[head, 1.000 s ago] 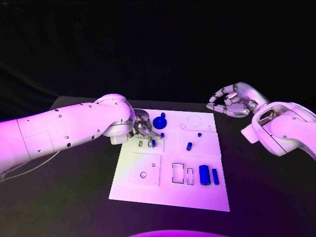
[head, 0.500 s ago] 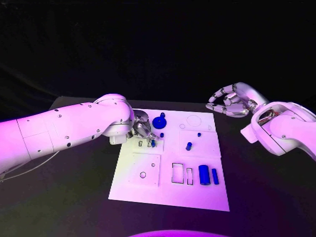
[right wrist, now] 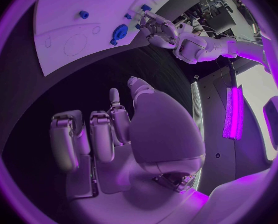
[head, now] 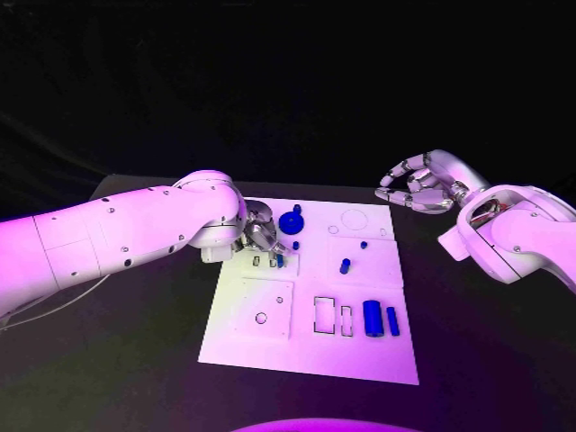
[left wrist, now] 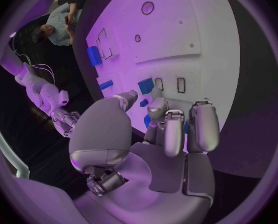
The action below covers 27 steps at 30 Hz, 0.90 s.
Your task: Assemble the parts on the task board
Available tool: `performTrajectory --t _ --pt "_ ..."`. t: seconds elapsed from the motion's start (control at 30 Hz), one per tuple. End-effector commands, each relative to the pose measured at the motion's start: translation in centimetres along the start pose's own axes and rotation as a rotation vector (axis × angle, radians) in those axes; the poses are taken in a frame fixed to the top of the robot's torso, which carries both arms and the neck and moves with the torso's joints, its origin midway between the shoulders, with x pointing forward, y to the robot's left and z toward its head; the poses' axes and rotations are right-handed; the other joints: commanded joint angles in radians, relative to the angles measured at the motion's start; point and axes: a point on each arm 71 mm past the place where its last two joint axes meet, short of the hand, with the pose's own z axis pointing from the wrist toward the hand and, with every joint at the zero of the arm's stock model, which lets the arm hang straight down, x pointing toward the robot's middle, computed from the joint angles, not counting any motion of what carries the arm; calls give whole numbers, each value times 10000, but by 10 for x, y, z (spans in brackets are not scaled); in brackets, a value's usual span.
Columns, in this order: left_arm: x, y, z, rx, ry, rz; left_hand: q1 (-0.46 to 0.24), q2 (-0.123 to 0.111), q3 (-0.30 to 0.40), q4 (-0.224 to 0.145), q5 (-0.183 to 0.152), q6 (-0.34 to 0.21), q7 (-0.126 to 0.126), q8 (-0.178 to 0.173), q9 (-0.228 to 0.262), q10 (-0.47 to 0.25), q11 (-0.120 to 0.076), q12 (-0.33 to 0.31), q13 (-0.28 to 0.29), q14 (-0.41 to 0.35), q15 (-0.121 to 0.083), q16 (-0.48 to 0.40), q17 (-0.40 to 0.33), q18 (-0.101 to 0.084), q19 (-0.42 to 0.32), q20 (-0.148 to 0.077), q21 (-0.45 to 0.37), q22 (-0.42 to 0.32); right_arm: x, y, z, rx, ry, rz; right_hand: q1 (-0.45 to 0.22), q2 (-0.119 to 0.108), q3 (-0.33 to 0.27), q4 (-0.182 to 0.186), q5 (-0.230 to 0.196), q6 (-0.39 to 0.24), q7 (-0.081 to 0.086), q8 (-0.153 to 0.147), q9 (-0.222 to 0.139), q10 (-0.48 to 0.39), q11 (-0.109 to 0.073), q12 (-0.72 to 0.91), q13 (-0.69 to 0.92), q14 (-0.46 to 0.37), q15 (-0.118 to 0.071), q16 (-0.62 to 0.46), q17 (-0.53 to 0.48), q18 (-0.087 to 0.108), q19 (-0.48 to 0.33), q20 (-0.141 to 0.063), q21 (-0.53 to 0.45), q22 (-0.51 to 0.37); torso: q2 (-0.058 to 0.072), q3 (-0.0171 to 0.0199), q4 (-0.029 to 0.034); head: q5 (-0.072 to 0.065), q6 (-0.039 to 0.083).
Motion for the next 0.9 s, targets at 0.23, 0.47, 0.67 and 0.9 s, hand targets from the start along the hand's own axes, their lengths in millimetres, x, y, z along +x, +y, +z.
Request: performTrajectory --t 0.23,0.47,0.67,0.9 --pt "1 -4 1 66 255 80 117 -173 519 -16 4 75 -8 -60 61 -11 -43 -6 4 1022 -44 49 2515 -180 55 49 52 40 2 1 0 -60 142 -91 -72 -53 76 -2 37 -56 -1 39 15 6 -47 -25 693 868 -76 -52 1820 -68 867 -90 -69 2447 7 8 1 -8 -22" --pt "2 -4 2 70 326 96 213 -236 804 -37 4 73 -14 -63 94 -2 -50 4 20 1026 -49 57 2529 -183 61 46 59 58 2 1 0 -66 149 -90 -81 -49 83 -3 62 -61 -1 43 21 8 -47 -23 695 866 -75 -55 1811 -68 867 -89 -70 2447 0 8 -1 -8 -36" --pt "2 -4 2 49 375 115 238 -263 887 -40 3 76 -16 -61 105 -3 -52 1 18 1028 -50 59 2534 -185 65 45 63 69 2 1 0 -70 150 -88 -83 -46 88 -4 73 -61 -2 47 24 11 -47 -20 698 868 -75 -53 1820 -70 872 -89 -63 2453 2 7 3 -4 -36" --pt "3 -4 2 60 403 131 302 -290 1075 -55 2 81 -20 -56 132 -6 -56 -4 13 1026 -53 56 2529 -188 70 44 70 85 3 1 0 -85 157 -83 -83 -46 88 -4 73 -61 -2 47 24 11 -47 -20 698 868 -75 -53 1820 -70 872 -89 -63 2453 7 7 -6 -9 -54"
